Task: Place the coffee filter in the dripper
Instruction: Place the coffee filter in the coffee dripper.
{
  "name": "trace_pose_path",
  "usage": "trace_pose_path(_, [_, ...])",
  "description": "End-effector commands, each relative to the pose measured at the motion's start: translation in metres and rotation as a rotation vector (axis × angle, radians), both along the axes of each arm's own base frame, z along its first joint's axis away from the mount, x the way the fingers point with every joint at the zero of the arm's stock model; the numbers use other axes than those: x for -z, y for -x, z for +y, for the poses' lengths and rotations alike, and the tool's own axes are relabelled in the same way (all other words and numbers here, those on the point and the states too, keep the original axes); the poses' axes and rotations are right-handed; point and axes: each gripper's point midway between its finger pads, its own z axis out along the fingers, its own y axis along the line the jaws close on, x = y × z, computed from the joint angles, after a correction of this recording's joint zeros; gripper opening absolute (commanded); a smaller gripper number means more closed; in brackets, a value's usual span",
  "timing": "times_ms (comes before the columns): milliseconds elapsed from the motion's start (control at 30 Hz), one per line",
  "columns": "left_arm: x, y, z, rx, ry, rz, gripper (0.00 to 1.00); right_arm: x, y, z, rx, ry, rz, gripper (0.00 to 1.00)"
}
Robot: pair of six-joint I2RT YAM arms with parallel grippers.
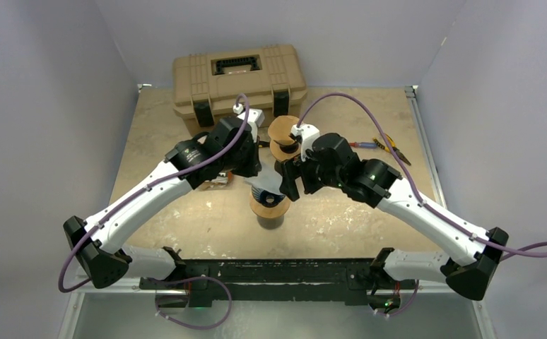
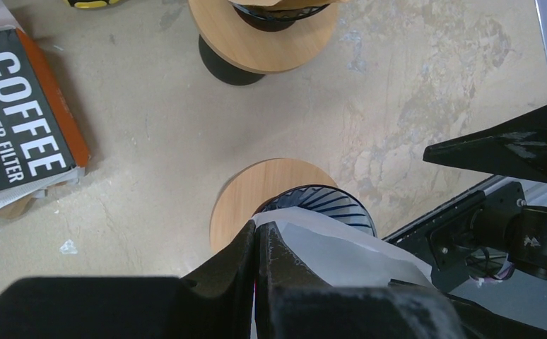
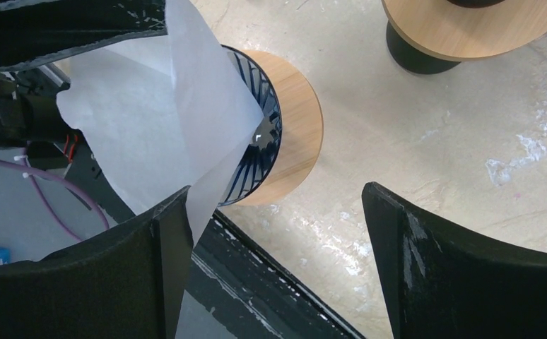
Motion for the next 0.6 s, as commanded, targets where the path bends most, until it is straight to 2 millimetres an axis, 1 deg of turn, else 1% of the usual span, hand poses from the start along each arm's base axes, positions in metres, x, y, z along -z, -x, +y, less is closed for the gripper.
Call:
trace_pose_path(0, [0.000, 0.000, -0.012, 0.059, 0.042, 0.000, 0.00, -0.006, 0.009, -0.002, -0.042, -0.028, -0.010, 0.88])
trace_pose_path(200, [0.003, 0.004, -0.018, 0.091, 0.057, 0.023, 0.00, -0.003, 0.003, 0.007, -0.032, -0.040, 0.001, 0.89])
trace_pose_path(333, [0.002, 0.008, -0.020, 0.108, 0.071, 0.033, 0.00, -0.011, -0.003, 0.015, -0.031, -0.068, -0.015, 0.89])
trace_pose_path(500, [-0.002, 0.011, -0.020, 0.120, 0.082, 0.030, 0.05, -0.020, -0.010, 0.023, -0.030, -0.100, -0.027, 0.90])
trace_pose_path(567, [-0.001, 0.010, -0.018, 0.111, 0.072, 0.027, 0.08, -0.022, -0.013, 0.024, -0.023, -0.109, -0.028, 0.90])
